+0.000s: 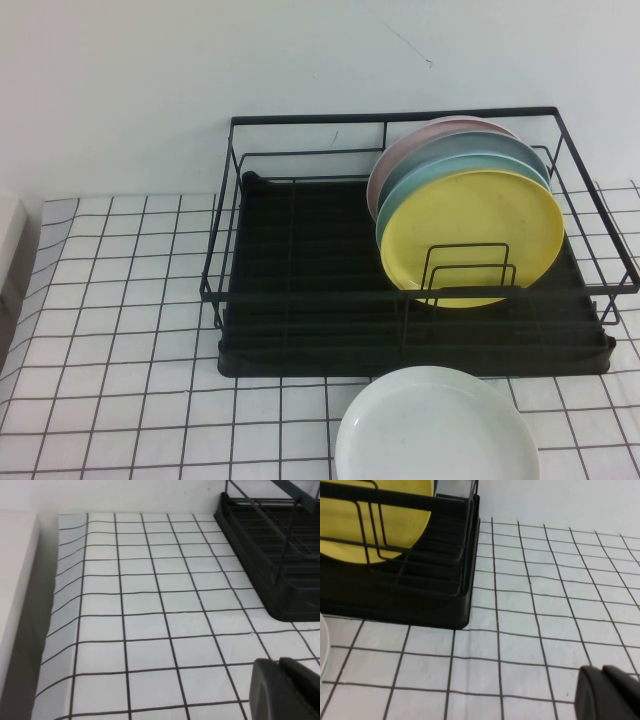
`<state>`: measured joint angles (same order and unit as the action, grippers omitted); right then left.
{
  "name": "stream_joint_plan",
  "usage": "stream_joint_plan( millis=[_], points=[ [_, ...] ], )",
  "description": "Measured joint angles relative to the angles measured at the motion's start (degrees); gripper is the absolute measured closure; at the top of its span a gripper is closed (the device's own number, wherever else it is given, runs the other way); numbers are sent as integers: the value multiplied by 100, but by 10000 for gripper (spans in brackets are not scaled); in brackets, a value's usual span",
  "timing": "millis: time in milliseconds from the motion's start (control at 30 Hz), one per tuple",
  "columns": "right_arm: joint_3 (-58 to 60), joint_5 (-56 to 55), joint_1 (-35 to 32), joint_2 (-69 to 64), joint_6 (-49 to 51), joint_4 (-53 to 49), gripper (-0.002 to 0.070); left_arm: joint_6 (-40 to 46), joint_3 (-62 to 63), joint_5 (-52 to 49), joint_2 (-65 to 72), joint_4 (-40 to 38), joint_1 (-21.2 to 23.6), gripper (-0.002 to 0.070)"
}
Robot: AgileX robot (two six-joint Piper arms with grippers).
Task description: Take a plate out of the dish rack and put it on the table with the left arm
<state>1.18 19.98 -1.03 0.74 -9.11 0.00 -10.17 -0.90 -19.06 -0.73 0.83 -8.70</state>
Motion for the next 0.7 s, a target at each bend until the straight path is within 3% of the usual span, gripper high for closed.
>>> stream_joint_plan(
  millis=[700],
  points=[
    [0,0,0,0,0,0,680,-74,0,0,0,-27,158,677]
  ],
)
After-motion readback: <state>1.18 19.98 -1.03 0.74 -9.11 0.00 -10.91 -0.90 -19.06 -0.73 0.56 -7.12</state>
